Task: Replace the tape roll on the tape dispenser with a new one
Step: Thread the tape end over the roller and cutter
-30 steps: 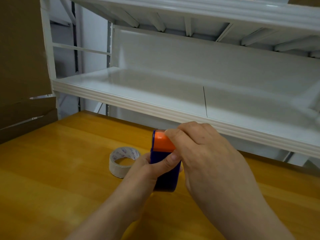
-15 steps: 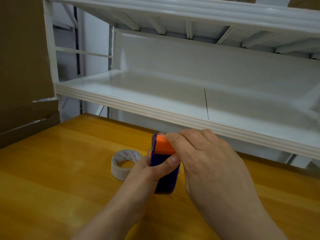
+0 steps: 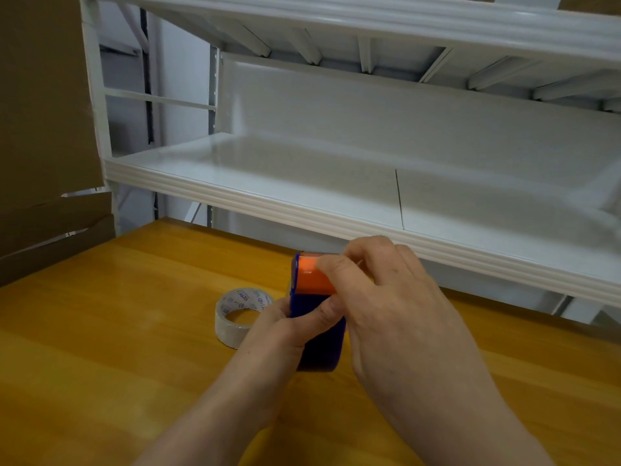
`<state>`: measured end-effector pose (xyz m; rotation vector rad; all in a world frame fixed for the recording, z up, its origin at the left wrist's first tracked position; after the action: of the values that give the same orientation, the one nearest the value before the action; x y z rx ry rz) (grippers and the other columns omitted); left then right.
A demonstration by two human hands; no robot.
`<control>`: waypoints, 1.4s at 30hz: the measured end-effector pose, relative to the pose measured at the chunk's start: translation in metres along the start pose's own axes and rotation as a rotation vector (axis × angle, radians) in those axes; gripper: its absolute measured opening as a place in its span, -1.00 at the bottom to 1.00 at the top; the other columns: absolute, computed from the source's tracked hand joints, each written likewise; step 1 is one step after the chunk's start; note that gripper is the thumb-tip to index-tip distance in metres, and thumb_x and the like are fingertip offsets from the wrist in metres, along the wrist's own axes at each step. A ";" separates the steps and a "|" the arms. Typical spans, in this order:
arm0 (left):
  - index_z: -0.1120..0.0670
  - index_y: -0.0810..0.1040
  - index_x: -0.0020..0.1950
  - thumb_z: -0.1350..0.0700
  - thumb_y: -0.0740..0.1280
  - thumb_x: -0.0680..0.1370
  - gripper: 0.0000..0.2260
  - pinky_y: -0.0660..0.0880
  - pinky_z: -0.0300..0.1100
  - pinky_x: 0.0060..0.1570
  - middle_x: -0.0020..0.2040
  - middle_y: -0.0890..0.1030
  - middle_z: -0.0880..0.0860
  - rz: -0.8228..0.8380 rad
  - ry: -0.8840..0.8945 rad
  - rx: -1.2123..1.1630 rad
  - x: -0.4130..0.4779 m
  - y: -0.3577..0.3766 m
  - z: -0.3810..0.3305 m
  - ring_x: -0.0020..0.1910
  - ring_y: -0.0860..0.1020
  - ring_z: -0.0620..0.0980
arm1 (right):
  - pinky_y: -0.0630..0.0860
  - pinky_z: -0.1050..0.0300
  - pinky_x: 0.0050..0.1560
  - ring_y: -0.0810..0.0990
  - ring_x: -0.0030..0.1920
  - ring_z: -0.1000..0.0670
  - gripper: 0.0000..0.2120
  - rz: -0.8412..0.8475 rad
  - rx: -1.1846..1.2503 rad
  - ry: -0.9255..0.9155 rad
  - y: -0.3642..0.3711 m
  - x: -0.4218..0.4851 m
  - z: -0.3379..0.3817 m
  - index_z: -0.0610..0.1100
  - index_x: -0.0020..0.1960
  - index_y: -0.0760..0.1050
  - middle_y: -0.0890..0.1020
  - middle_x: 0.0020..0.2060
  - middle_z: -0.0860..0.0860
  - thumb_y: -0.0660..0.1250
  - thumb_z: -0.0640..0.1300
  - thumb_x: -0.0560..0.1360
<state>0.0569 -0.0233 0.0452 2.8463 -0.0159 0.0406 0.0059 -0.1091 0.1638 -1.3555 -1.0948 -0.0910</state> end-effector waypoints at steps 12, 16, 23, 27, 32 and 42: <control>0.00 0.69 0.03 -0.15 0.50 0.31 -0.63 0.50 0.34 0.19 0.02 0.73 0.14 0.003 -0.058 -0.078 -0.002 -0.005 -0.001 0.13 0.63 0.25 | 0.67 -0.08 -0.03 0.64 0.14 -0.15 -0.53 0.117 0.112 -0.060 0.007 -0.006 -0.007 -0.12 0.19 0.64 0.64 0.23 -0.08 0.57 -0.23 0.28; 0.03 0.69 0.02 -0.14 0.54 0.36 -0.66 0.47 0.34 0.22 0.00 0.73 0.15 0.013 -0.064 -0.061 -0.003 -0.002 -0.002 0.13 0.63 0.26 | 0.66 -0.04 0.00 0.61 0.17 -0.14 -0.62 0.095 0.139 -0.038 0.005 -0.006 -0.010 -0.15 0.15 0.66 0.63 0.20 -0.08 0.53 -0.22 0.33; 0.01 0.67 0.07 -0.13 0.53 0.38 -0.65 0.50 0.29 0.22 0.04 0.72 0.14 -0.010 -0.041 -0.028 -0.003 -0.004 -0.004 0.11 0.65 0.22 | 0.65 0.07 -0.03 0.67 0.07 -0.08 -0.64 0.053 0.161 -0.045 -0.003 -0.006 -0.010 -0.15 0.13 0.66 0.66 0.14 -0.05 0.51 -0.24 0.33; 0.01 0.66 0.10 -0.15 0.49 0.36 -0.61 0.50 0.30 0.21 0.07 0.72 0.15 -0.013 -0.031 -0.022 -0.001 -0.006 -0.004 0.11 0.65 0.23 | 0.63 0.00 -0.02 0.67 0.12 -0.10 -0.38 0.048 0.172 -0.083 -0.003 -0.008 -0.007 -0.10 0.37 0.49 0.68 0.15 -0.03 0.53 -0.20 0.34; -0.02 0.68 0.05 -0.15 0.49 0.34 -0.65 0.52 0.29 0.19 0.04 0.73 0.12 0.015 -0.016 0.009 -0.001 -0.002 -0.004 0.08 0.67 0.20 | 0.61 0.07 -0.04 0.58 0.12 -0.07 -0.38 0.041 0.135 -0.031 0.001 -0.006 -0.012 -0.16 0.41 0.46 0.61 0.15 -0.06 0.50 -0.27 0.37; 0.03 0.68 0.07 -0.15 0.51 0.30 -0.58 0.51 0.30 0.21 0.03 0.73 0.13 0.002 -0.034 -0.020 -0.002 -0.004 -0.004 0.10 0.67 0.20 | 0.64 0.06 -0.06 0.54 0.14 -0.10 -0.48 0.019 0.114 -0.068 0.002 -0.006 -0.010 -0.18 0.40 0.48 0.52 0.21 -0.11 0.24 -0.19 0.44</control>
<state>0.0547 -0.0186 0.0477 2.8266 -0.0268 -0.0070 0.0095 -0.1199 0.1604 -1.2746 -1.1264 0.0312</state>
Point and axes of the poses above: each hand's wrist, its own x-axis towards the middle knuckle, its own y-axis out of the palm, z = x × y, the point moved 8 cm from there along x, towards the middle knuckle
